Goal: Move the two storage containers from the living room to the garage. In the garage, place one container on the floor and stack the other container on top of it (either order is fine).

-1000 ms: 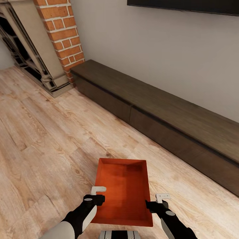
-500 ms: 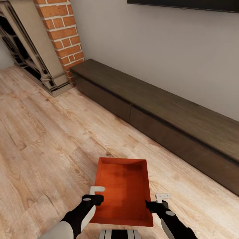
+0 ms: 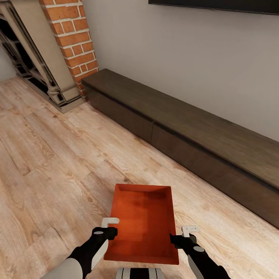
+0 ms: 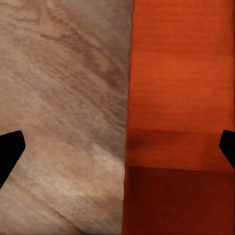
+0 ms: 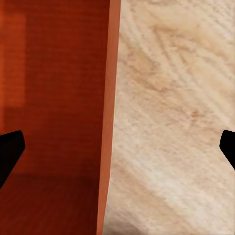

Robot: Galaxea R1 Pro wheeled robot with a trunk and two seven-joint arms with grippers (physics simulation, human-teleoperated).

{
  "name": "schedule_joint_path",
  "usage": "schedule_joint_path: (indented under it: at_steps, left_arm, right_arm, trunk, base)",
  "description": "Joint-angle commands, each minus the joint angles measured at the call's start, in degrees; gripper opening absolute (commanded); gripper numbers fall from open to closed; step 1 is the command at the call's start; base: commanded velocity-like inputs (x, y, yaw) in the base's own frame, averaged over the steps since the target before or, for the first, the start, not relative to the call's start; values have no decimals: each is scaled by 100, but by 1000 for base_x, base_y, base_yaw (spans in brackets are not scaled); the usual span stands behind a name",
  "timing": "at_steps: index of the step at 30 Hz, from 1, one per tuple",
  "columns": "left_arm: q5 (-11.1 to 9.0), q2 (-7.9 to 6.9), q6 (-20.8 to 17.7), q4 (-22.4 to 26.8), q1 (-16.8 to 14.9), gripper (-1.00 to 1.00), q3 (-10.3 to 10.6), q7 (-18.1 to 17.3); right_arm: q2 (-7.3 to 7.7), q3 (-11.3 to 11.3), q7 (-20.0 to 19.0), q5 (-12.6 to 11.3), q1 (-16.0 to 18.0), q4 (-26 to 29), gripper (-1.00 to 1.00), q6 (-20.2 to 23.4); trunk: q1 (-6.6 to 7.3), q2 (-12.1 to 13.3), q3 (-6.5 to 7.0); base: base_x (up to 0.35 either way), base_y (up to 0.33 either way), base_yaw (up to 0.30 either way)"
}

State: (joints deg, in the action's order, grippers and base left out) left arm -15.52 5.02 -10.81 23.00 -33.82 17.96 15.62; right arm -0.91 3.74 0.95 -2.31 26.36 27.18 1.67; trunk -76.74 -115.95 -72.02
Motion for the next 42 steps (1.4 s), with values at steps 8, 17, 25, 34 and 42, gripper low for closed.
schedule_joint_path:
  at_steps: [8,17,25,34,42]
  left_arm:
    - [-56,15,-34,4,-2,100,67,11]
    - [-65,25,-35,2,-1,100,67,-2]
    - [-65,30,-35,2,-2,100,67,-7]
    - [-65,34,-35,2,-2,100,69,-5]
    - [-65,34,-35,2,-2,100,71,-6]
  right_arm:
    - [3,21,10,-32,0,7,100,17]
    - [-17,30,1,-55,0,7,100,18]
    - [-23,34,-7,-66,0,7,100,22]
    - [-23,33,-8,-68,0,7,100,18]
    - [-24,32,-3,-68,0,7,100,18]
  trunk:
    - [-131,-242,-111]
    - [-131,-242,-111]
    - [-131,-242,-111]
    - [-263,-483,-219]
    - [-417,-763,-344]
  base:
    - [0,0,0]
    - [0,0,0]
    - [0,0,0]
    - [0,0,0]
    - [0,0,0]
